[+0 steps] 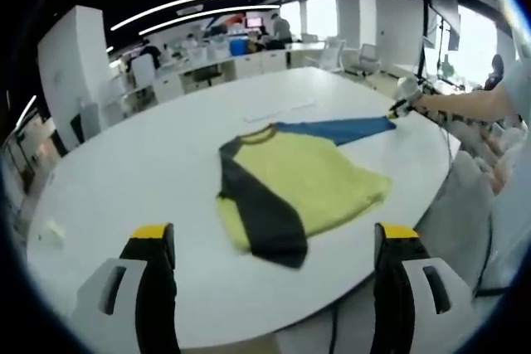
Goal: Fold the garment on the visible template until the final outline fits inside the template.
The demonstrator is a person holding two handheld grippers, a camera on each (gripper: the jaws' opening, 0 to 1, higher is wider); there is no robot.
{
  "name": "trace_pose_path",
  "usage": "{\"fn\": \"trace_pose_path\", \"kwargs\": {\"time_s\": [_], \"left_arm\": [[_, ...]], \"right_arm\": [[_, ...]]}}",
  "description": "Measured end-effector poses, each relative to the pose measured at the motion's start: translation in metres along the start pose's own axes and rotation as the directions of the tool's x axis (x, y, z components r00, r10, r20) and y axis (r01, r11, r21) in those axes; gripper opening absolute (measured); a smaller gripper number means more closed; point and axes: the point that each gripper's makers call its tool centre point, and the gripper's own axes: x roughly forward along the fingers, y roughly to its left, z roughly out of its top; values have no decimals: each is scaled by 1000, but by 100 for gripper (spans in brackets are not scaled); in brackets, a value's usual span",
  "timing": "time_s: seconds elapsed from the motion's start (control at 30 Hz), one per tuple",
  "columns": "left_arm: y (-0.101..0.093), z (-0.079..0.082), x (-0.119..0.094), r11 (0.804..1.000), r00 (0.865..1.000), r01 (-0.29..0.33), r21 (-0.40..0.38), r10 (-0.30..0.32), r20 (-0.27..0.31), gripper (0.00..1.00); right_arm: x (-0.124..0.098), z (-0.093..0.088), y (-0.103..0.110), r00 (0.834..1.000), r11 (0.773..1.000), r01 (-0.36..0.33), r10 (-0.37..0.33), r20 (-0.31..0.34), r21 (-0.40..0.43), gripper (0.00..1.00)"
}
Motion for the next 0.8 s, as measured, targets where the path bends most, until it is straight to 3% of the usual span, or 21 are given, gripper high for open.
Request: {"fn": "trace_pose_path", "kwargs": {"time_s": [0.23, 0.5, 0.8], "left_arm": [[2, -1, -3, 1000, 1000, -4, -5, 4, 9, 96], [5, -1, -7, 1000, 1000, -13, -12, 13, 23, 96], [6, -3, -9, 1000, 1000, -14, -15, 14, 26, 96]], "right_arm": [[-13, 23, 15, 998, 1000, -20, 20, 60, -9, 50], [-19, 36, 22, 995, 999, -46, 45, 93, 2, 65], [-28, 52, 45, 986, 995, -99, 95, 134, 21, 80]]}}
